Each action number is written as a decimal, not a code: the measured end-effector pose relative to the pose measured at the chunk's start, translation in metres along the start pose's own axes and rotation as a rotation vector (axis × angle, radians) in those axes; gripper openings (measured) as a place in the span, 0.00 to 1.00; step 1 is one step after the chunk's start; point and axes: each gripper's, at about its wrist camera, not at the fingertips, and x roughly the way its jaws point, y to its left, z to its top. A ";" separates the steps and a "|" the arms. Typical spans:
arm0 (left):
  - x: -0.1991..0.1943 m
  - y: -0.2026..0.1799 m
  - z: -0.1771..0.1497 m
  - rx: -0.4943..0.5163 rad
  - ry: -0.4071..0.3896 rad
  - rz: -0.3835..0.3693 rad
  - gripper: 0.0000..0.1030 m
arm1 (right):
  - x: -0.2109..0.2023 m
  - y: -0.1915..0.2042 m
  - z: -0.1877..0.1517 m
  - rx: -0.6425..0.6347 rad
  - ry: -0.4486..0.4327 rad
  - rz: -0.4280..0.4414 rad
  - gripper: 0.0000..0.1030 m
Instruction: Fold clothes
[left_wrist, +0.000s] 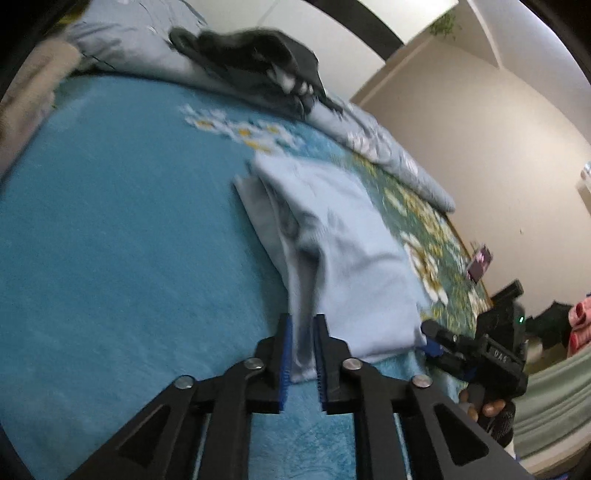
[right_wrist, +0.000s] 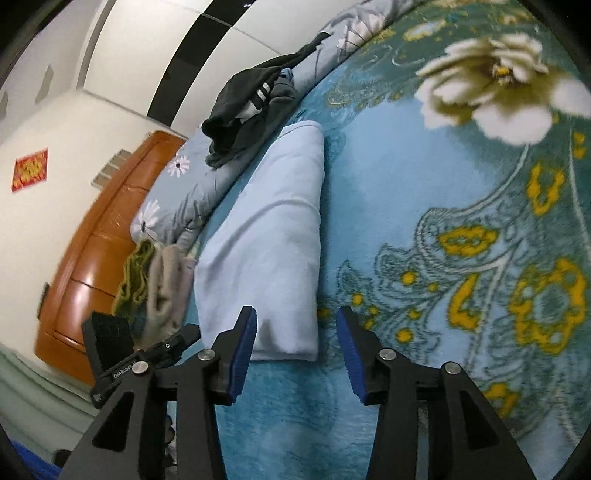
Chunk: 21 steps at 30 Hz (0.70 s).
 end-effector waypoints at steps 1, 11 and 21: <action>-0.002 0.002 0.002 -0.004 -0.012 0.001 0.25 | 0.001 -0.001 0.000 0.018 0.004 0.022 0.45; 0.004 -0.002 0.015 -0.022 -0.038 -0.005 0.44 | 0.010 -0.013 -0.003 0.174 -0.032 0.089 0.08; 0.022 -0.012 0.032 -0.022 -0.029 -0.016 0.50 | -0.035 -0.012 0.053 0.002 -0.004 0.028 0.06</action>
